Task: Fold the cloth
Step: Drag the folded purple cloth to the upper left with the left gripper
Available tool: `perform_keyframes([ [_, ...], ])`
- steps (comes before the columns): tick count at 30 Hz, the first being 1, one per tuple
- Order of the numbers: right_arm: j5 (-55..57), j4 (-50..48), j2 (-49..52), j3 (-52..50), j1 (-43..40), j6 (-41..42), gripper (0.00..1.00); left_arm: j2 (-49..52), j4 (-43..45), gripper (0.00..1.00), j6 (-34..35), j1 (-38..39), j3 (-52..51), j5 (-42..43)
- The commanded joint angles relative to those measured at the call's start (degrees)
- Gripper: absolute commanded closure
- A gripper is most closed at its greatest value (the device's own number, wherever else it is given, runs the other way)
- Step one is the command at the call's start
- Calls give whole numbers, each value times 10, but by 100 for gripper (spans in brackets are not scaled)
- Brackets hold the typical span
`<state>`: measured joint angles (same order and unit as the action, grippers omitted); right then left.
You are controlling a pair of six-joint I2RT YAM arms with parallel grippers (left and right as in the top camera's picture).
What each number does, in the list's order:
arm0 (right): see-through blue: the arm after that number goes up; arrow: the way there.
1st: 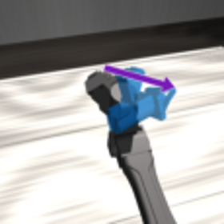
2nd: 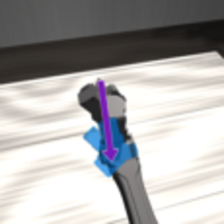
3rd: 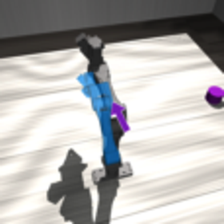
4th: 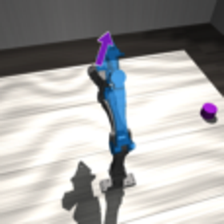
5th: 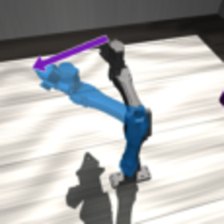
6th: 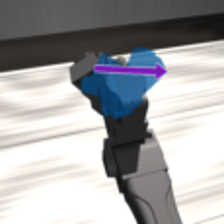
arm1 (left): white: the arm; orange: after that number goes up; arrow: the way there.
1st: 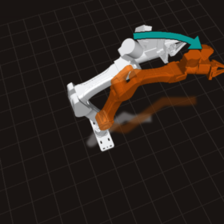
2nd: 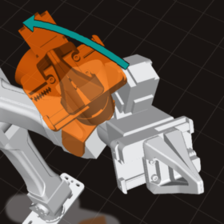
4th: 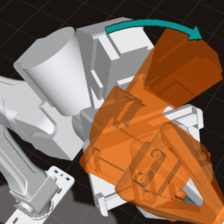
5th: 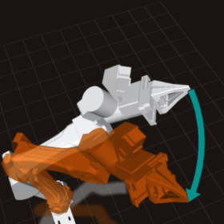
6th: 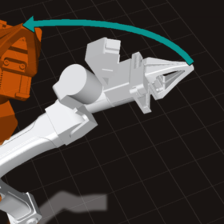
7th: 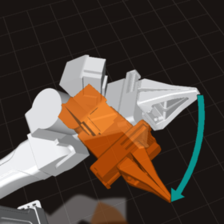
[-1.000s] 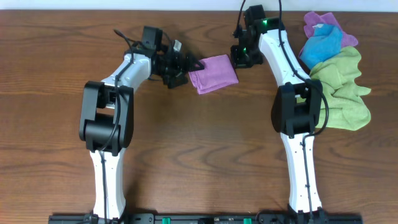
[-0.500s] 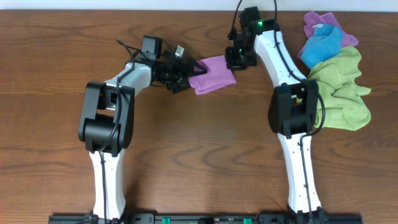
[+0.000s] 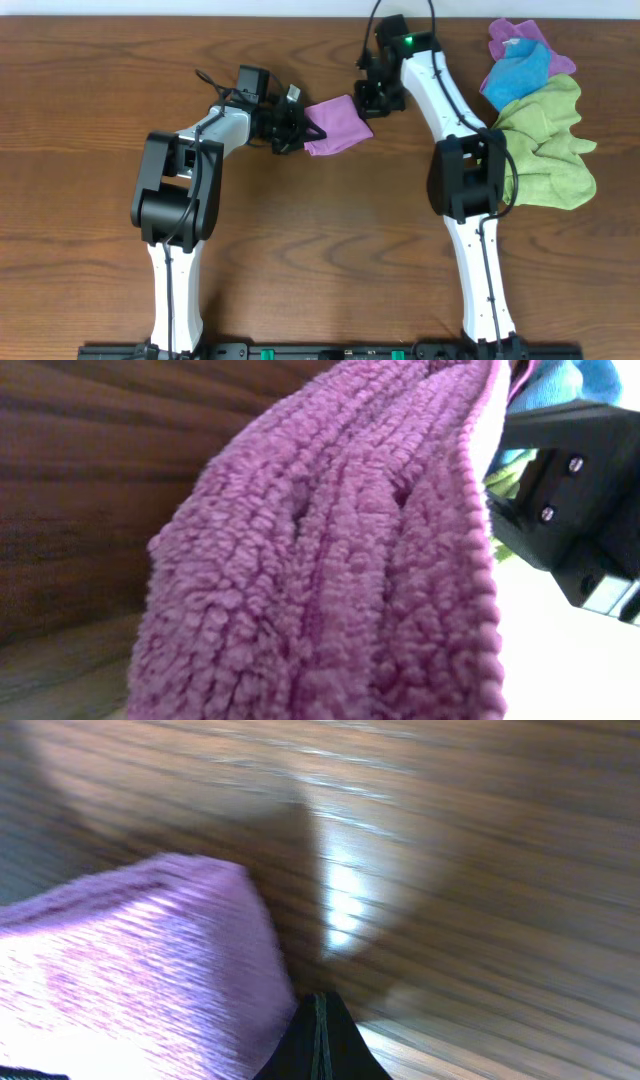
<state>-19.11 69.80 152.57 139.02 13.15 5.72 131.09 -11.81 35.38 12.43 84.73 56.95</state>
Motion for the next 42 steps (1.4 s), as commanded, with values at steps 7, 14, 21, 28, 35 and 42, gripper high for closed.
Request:
perform_keyframes([
  [7,9,22,-24,12,-56,6,99,-16,89,94,60,-67,34,-20],
  [14,9,26,-62,12,-52,-16,99,-51,86,94,22,-182,93,-61],
  [21,-13,44,-70,12,-43,-15,99,-51,87,94,3,-293,92,-64],
  [28,-51,58,-70,12,-23,-10,98,-51,90,94,1,-365,92,-96],
  [35,-51,53,-70,12,7,-10,99,-47,142,94,59,-361,92,-195],
  [42,-50,37,-70,12,15,-10,98,21,302,94,203,-344,92,-198],
])
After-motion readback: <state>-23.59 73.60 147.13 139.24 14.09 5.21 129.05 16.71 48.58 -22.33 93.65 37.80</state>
